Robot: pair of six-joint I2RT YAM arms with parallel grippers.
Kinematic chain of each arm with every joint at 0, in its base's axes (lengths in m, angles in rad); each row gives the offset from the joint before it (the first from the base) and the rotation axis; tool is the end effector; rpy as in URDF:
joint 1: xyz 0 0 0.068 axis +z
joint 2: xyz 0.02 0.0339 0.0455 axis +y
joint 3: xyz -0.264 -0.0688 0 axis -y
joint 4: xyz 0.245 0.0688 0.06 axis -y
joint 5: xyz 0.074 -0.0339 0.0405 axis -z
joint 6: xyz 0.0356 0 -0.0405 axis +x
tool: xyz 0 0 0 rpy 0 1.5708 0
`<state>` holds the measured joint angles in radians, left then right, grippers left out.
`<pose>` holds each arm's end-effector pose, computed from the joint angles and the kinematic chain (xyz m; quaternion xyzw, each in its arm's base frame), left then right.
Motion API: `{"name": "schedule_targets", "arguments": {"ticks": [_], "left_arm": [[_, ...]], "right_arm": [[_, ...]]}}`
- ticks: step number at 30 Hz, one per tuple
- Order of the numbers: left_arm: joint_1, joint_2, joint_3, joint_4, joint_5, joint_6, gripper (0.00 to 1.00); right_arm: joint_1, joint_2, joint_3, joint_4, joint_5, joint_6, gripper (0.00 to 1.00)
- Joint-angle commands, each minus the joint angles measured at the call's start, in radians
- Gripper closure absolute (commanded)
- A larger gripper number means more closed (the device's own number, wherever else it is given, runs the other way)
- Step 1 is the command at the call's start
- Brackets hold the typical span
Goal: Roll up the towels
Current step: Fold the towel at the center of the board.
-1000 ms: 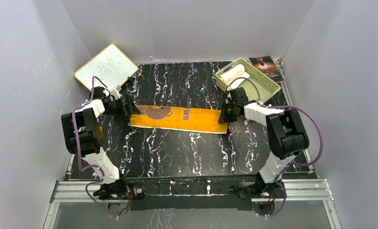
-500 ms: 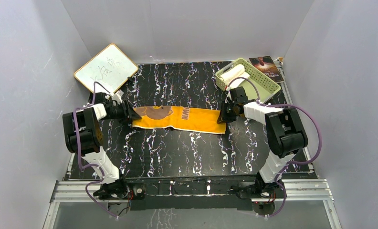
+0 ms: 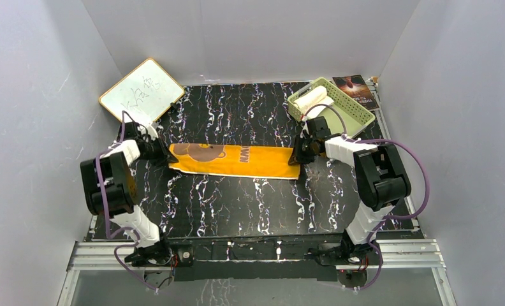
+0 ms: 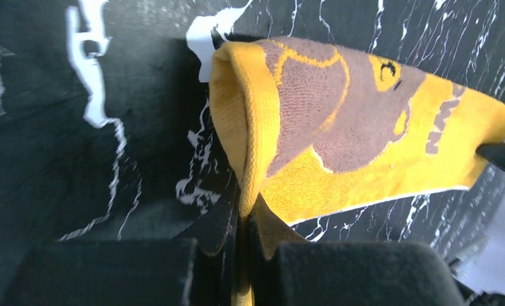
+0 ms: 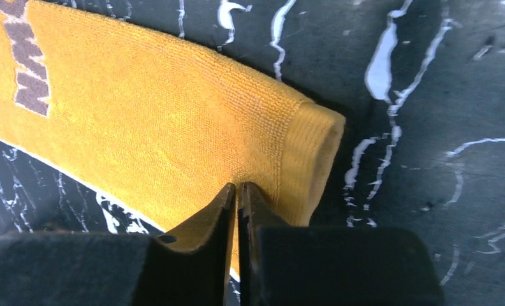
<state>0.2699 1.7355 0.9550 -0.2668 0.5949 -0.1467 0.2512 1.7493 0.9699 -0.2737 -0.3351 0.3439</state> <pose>0.3246 0.0691 0.1545 -0.1168 0.9192 -0.2673 0.2644 0.3231 0.0950 0.1503 0.0015 0.9541 0.2281 0.1940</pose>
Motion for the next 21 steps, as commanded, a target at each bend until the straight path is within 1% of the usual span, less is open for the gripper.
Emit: {"name": "schedule_targets", "arguments": {"ticks": [1,2,4,5,6,8,10,12,14,15,17,21], "left_arm": [[0.009,-0.198,0.019,-0.051,-0.274,-0.020,1.00],[0.009,-0.227,0.028,-0.074,-0.361,-0.009,1.00],[0.009,-0.255,0.063,-0.143,-0.486,0.031,1.00],[0.008,-0.257,0.083,-0.181,-0.551,0.051,1.00],[0.006,-0.257,0.100,-0.206,-0.627,0.058,1.00],[-0.018,-0.254,0.122,-0.230,-0.730,0.058,1.00],[-0.065,-0.230,0.151,-0.263,-0.833,0.063,1.00],[-0.124,-0.189,0.202,-0.308,-0.977,0.065,1.00],[-0.165,-0.155,0.251,-0.352,-1.052,0.074,1.00],[-0.178,-0.142,0.271,-0.369,-1.065,0.082,1.00],[-0.204,-0.130,0.303,-0.380,-1.057,0.100,1.00],[-0.247,-0.129,0.379,-0.410,-0.942,0.092,1.00]], "right_arm": [[0.048,-0.002,-0.005,0.027,0.039,0.042,0.81],[0.065,-0.001,0.003,0.023,0.054,0.043,0.67],[0.097,-0.002,0.024,0.014,0.088,0.043,0.48],[0.110,-0.001,0.032,0.011,0.102,0.043,0.43],[0.119,-0.002,0.039,0.009,0.112,0.043,0.40],[0.128,-0.002,0.053,0.005,0.116,0.043,0.38],[0.135,-0.002,0.067,-0.005,0.119,0.037,0.38],[0.134,-0.002,0.075,-0.019,0.138,0.028,0.38],[0.135,-0.029,0.076,-0.026,0.154,0.022,0.38],[0.134,-0.037,0.076,-0.030,0.157,0.020,0.37],[0.134,-0.041,0.074,-0.032,0.160,0.016,0.33],[0.135,-0.043,0.071,-0.034,0.166,0.012,0.31]]}}
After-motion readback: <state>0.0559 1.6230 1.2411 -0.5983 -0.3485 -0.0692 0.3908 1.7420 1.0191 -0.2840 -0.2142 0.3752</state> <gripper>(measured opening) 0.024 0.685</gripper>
